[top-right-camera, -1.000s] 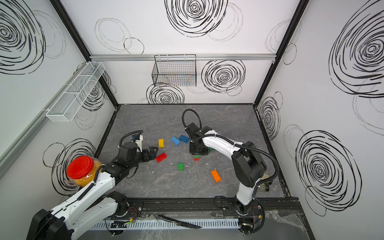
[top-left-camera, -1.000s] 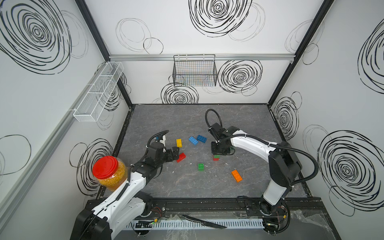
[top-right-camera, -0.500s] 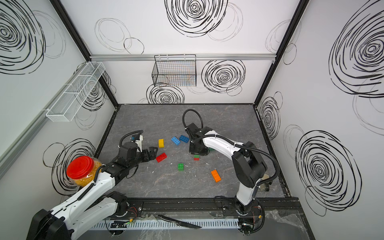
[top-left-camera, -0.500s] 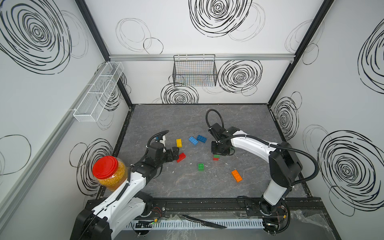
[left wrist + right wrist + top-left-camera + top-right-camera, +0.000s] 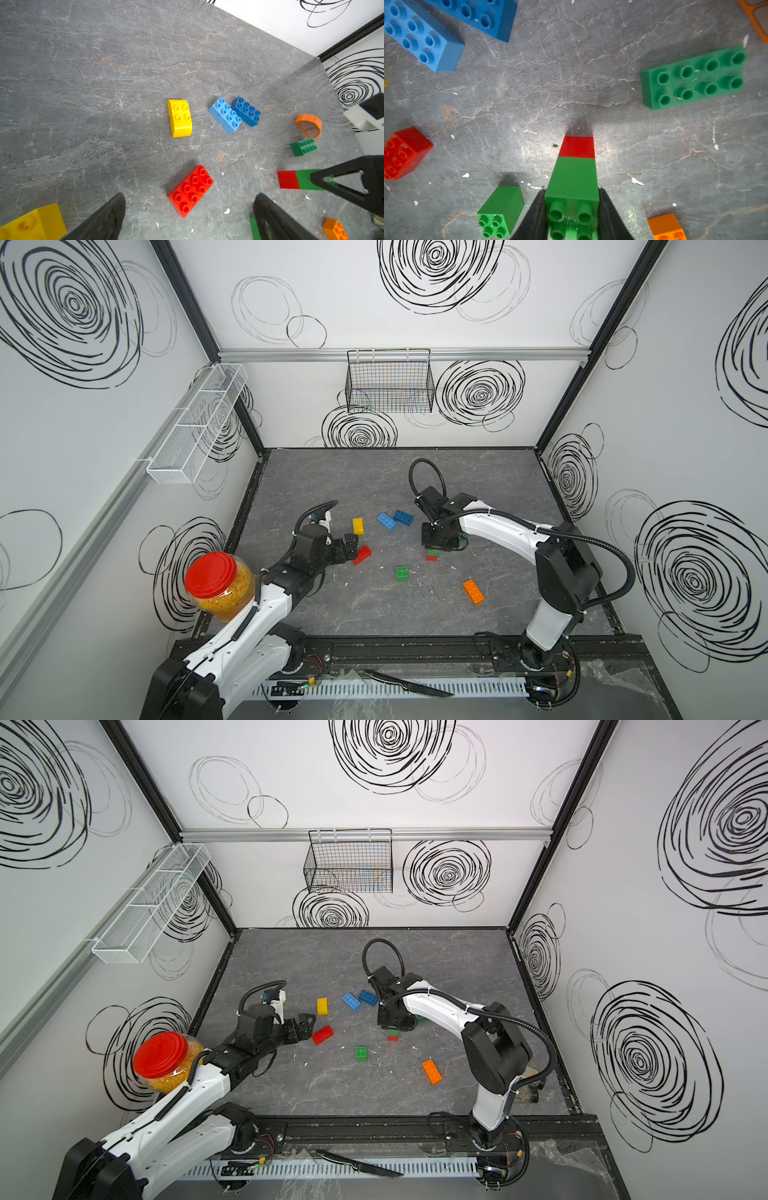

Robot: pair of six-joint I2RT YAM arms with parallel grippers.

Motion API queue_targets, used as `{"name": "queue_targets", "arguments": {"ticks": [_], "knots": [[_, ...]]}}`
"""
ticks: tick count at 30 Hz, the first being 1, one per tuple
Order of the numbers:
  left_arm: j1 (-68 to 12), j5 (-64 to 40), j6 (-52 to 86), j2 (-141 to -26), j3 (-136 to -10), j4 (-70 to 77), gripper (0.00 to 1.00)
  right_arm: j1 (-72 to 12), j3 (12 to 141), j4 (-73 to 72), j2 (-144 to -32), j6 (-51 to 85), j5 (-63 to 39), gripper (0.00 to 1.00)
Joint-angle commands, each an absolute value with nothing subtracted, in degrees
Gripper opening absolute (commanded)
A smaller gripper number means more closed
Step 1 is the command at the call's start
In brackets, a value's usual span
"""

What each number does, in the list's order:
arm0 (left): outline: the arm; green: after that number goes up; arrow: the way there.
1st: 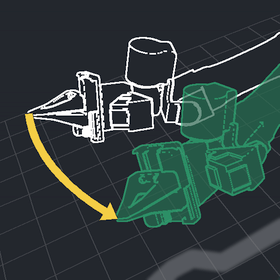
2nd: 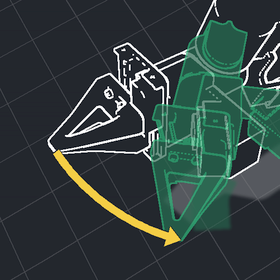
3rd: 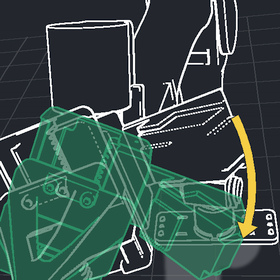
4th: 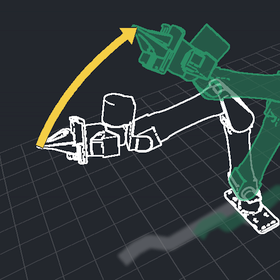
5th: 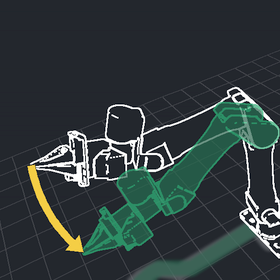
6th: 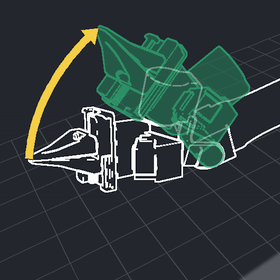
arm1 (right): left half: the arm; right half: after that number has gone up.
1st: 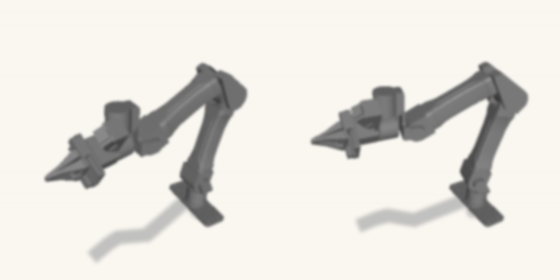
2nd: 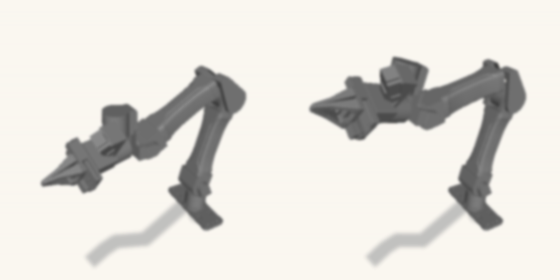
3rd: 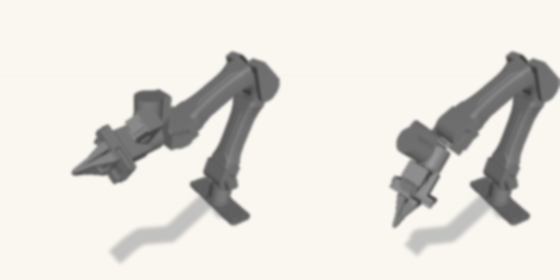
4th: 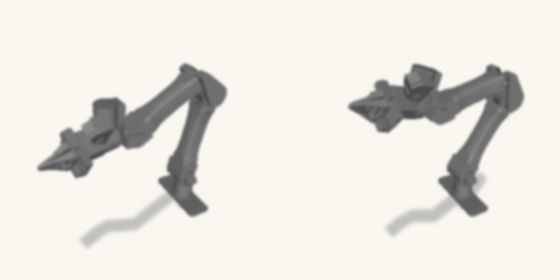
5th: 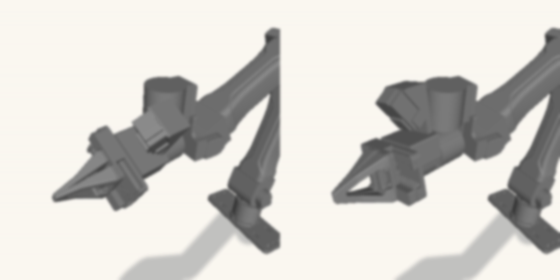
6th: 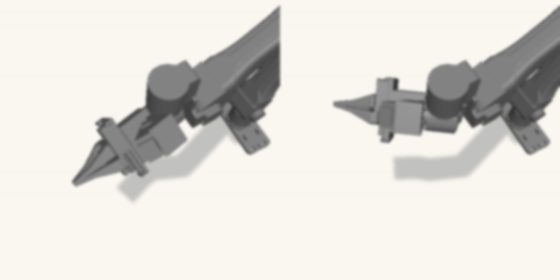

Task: Assemble an ice cream with lego
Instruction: Assemble the lego brick with the lego brick.

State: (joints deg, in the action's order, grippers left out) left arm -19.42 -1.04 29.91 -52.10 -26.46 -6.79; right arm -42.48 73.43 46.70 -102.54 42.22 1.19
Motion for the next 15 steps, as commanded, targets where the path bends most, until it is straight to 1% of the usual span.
{"name": "queue_targets", "arguments": {"ticks": [1, 4, 11, 15], "knots": [[-18.86, -0.53, 30.24, -51.91, -26.54, -6.03, 0.99, -43.15, 68.02, 49.47, -110.84, 41.83, 1.86, 0.24], [-18.87, -0.44, 30.34, -51.64, -26.54, -6.24, 0.99, -43.22, 68.59, 49.69, -110.35, 41.75, 1.83, 0.25], [-18.76, 0.04, 30.25, -50.93, -26.87, -6.93, 0.99, -43.24, 70.34, 49.66, -107.98, 41.38, 0.20, 0.41], [-18.69, 0.05, 30.24, -50.92, -27.07, -7.03, 0.99, -43.24, 71.75, 50.32, -106.80, 41.37, 0.17, 0.47]]}}
